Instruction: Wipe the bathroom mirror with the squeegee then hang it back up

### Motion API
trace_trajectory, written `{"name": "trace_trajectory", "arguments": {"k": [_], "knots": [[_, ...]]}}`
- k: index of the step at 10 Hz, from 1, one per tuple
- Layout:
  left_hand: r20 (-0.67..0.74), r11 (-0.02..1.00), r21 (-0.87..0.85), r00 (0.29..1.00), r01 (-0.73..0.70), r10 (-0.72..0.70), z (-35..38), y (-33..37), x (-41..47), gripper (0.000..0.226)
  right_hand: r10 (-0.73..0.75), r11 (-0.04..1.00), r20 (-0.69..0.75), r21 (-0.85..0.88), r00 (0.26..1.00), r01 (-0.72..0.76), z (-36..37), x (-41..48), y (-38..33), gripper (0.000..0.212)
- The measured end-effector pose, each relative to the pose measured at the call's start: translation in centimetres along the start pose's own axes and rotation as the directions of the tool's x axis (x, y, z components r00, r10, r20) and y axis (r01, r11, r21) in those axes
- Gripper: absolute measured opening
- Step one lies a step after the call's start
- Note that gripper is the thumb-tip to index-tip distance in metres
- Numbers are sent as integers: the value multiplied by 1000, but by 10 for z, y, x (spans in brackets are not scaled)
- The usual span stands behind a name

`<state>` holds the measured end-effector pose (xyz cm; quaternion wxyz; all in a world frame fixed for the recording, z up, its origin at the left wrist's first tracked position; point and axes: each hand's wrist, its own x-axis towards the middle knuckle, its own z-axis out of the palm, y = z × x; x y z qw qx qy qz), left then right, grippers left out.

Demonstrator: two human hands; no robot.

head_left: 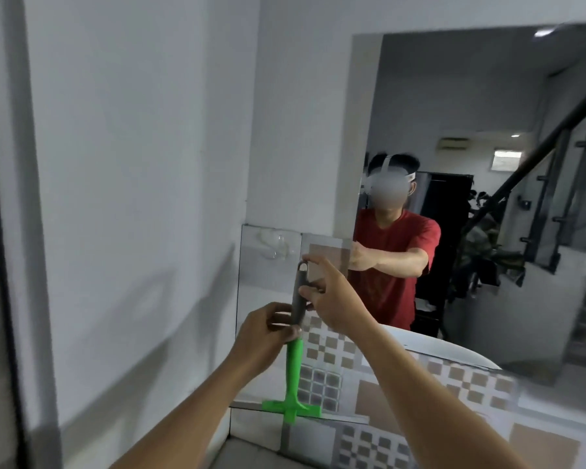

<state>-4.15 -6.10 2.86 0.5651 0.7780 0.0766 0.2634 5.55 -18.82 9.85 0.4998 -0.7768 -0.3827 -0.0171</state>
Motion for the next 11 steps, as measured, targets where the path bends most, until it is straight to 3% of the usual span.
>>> {"name": "trace_trajectory", "arguments": {"k": [2,5,8,11], "knots": [[-96,999,14,994,-52,53,-9,-22,41,45,14,1000,-8,-3,1000,-14,31,51,18,58],[-176,991,37,976,-125,129,-18,-43,80,53,-7,1000,-58,-5,998,6,54,83,32,46],[-170,984,92,971,-152,166,-12,-58,96,55,-10,1000,-109,2,994,10,60,86,45,49],[-253,988,31,956,-148,151,-9,-55,92,56,2,997,-76,-82,997,-8,49,75,35,55]]}}
